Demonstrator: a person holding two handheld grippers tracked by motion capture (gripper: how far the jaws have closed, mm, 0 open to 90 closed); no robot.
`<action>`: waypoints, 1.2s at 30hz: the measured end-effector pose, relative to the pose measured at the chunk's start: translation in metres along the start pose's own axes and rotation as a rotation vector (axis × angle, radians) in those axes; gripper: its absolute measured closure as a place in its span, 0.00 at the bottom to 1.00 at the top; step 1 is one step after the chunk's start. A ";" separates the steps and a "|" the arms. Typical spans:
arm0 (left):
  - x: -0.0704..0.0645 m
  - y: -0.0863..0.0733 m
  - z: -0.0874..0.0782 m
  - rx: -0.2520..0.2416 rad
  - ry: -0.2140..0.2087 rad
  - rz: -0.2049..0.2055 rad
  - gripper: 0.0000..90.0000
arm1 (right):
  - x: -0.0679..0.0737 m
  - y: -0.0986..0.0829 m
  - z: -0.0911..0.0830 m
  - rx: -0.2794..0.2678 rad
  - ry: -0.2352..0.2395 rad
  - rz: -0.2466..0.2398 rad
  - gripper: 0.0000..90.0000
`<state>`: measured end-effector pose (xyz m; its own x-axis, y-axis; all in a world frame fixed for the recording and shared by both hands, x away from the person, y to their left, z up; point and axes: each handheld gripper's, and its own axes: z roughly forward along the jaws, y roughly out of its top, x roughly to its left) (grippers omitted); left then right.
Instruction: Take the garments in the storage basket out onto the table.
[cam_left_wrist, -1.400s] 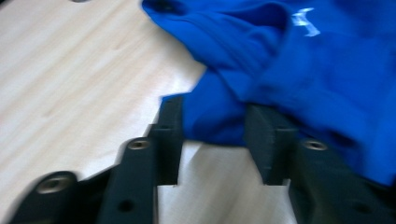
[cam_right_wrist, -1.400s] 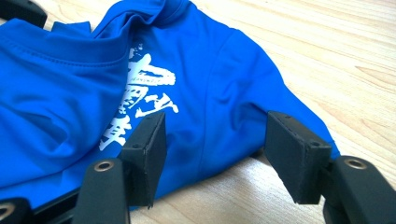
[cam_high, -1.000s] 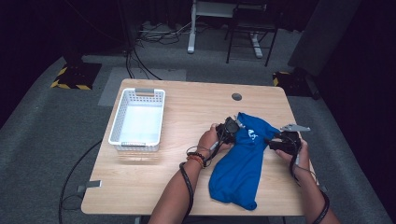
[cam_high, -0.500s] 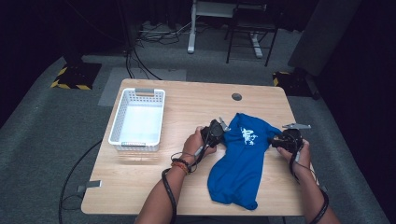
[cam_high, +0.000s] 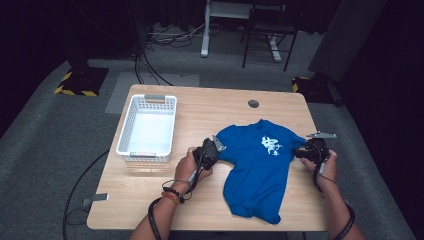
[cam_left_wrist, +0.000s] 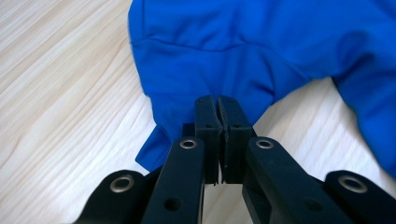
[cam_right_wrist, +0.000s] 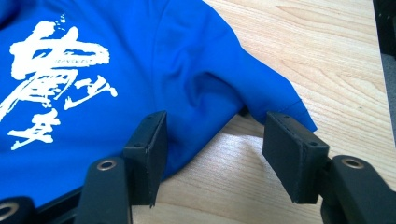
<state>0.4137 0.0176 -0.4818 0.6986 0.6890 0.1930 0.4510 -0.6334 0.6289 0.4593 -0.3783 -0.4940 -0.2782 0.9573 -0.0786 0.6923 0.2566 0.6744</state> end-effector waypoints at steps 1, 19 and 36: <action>0.000 -0.004 -0.002 0.002 0.006 -0.008 0.97 | 0.000 0.000 0.000 -0.001 0.000 -0.001 0.46; -0.033 -0.012 -0.031 -0.097 -0.067 -0.056 0.46 | 0.039 -0.003 -0.023 -0.074 0.137 -0.224 0.40; -0.062 -0.038 -0.028 0.000 -0.166 0.003 0.41 | 0.113 -0.049 -0.068 -0.013 0.378 -0.503 0.37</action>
<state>0.3375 0.0091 -0.4965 0.7821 0.6195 0.0678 0.4487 -0.6353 0.6286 0.3484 -0.2921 -0.4856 -0.7859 0.6056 -0.1252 0.4079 0.6598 0.6311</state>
